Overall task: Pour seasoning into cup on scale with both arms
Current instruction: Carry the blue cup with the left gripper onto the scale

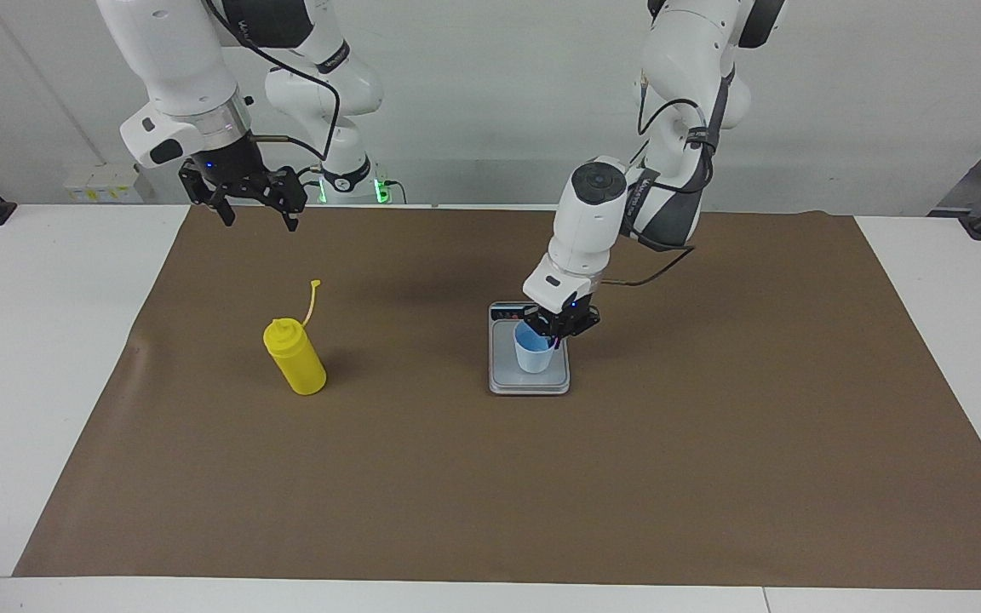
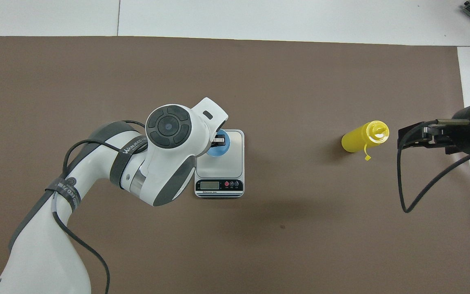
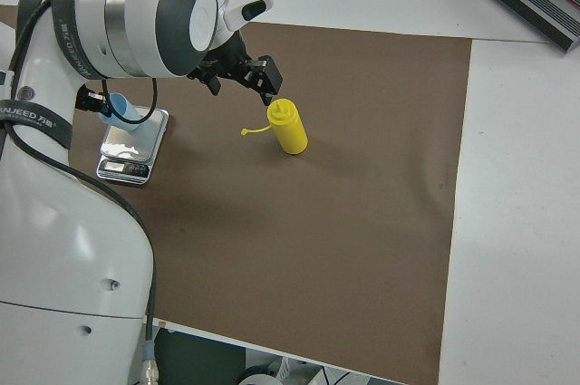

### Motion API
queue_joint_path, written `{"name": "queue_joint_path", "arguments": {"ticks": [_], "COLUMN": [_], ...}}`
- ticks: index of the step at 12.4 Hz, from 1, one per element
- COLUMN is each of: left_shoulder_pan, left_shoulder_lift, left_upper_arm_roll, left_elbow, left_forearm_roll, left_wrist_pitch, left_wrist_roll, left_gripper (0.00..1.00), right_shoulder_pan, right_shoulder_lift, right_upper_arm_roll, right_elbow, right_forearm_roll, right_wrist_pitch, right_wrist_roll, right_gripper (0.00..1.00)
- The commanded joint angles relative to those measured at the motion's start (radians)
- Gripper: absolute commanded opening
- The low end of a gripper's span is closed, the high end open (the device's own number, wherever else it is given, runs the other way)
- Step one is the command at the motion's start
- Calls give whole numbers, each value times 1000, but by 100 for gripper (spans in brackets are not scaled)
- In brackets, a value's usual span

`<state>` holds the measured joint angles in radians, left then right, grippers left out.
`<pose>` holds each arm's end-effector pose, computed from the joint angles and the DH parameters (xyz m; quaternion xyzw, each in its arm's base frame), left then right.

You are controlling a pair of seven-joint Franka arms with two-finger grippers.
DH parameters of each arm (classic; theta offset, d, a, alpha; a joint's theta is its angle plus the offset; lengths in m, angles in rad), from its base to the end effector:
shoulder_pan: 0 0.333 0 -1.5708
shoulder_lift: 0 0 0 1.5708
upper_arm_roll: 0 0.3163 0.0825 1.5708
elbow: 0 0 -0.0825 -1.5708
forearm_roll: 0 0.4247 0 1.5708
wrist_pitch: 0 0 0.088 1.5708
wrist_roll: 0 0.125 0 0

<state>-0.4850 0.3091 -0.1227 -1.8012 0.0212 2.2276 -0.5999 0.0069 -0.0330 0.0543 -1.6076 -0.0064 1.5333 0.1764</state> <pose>0.5643 -0.3858 0.3494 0.9981 -0.0059 0.0438 0.0419 0.5787 0.0351 0.6042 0.9981 -0.0576 -0.0200 0.0065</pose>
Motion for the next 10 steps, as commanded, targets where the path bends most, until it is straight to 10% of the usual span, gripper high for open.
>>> {"name": "queue_joint_path", "arguments": {"ticks": [1, 3, 5, 6, 10], "left_shoulder_pan": [-7, -7, -7, -7, 25], "left_shoulder_lift": [4, 4, 4, 4, -45], "left_upper_arm_roll": [8, 8, 8, 9, 43], "left_elbow": [-9, -10, -15, -9, 31], "left_forearm_roll": [26, 26, 26, 26, 28], "left_wrist_pitch": [21, 33, 37, 29, -69], "left_wrist_roll": [-17, -17, -18, -21, -11], "left_gripper": [0, 14, 86, 100, 100], "right_shoulder_pan": [-8, -8, -8, -8, -8], "right_shoulder_lift": [-18, -18, -18, -18, -18], "right_upper_arm_roll": [2, 4, 2, 4, 4], "right_elbow": [-14, -14, -14, -14, -14], "right_forearm_roll": [2, 2, 2, 2, 2], "right_wrist_pitch": [-9, -9, -9, -9, -9], "right_wrist_roll": [5, 5, 5, 5, 5], "right_gripper": [100, 100, 100, 100, 100]}}
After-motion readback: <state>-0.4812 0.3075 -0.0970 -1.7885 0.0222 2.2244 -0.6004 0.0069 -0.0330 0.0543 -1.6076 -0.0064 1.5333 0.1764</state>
